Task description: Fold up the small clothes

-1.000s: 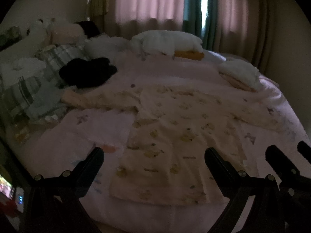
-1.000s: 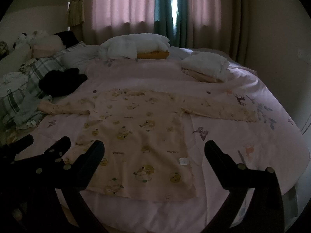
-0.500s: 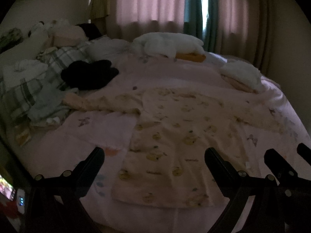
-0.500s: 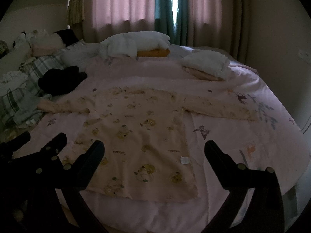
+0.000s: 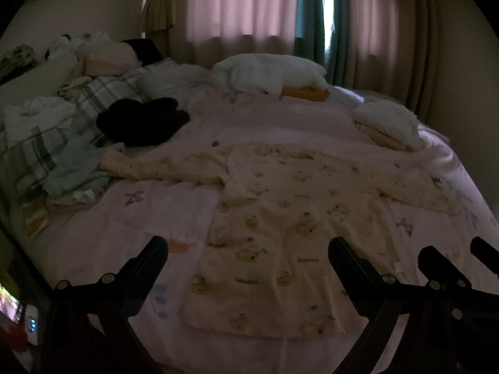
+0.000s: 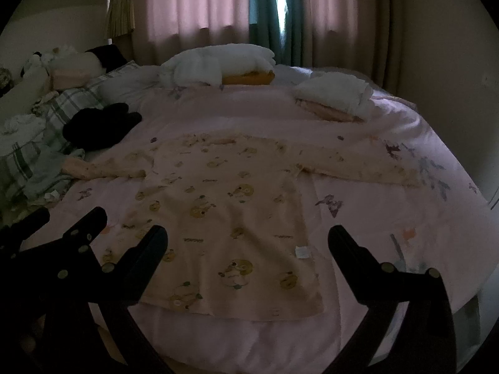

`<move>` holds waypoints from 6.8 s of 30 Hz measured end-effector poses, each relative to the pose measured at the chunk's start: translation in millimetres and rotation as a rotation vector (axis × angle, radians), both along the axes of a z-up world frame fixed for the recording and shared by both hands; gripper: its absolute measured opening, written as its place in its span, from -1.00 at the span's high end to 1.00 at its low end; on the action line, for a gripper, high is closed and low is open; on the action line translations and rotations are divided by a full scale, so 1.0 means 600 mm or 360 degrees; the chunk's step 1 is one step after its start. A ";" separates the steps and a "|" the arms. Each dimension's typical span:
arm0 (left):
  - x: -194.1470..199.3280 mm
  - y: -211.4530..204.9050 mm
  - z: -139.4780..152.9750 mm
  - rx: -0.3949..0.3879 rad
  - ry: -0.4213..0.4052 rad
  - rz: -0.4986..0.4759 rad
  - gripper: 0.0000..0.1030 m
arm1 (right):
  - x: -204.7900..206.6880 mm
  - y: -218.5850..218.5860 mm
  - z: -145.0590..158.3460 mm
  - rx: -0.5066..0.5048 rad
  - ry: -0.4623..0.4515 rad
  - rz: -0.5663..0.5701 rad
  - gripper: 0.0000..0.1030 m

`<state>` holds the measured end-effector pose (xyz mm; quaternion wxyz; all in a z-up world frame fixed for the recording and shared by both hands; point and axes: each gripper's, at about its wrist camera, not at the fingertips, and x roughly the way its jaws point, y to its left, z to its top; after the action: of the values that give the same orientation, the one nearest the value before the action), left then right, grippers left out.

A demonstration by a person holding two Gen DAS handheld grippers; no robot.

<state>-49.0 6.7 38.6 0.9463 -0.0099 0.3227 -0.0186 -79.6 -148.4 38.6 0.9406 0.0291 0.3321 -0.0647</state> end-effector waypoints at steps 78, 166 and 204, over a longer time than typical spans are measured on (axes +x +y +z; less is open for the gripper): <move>0.419 0.077 -0.180 -0.0319 0.0537 -0.0140 -0.22 | 0.124 -0.027 -0.110 -0.0010 0.0274 -0.0084 -0.99; 0.437 0.086 -0.275 -0.0520 0.0410 0.0049 0.80 | 0.511 -0.274 -0.092 0.0393 0.0189 -0.0039 0.74; 0.453 0.072 -0.248 -0.0268 0.0535 -0.0095 0.86 | 0.540 -0.370 -0.114 0.0316 0.0339 -0.0173 0.80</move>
<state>222.7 49.9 -110.3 0.8738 -0.0824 0.4739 -0.0718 244.5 -370.7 -29.7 0.8876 0.1329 0.4327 -0.0850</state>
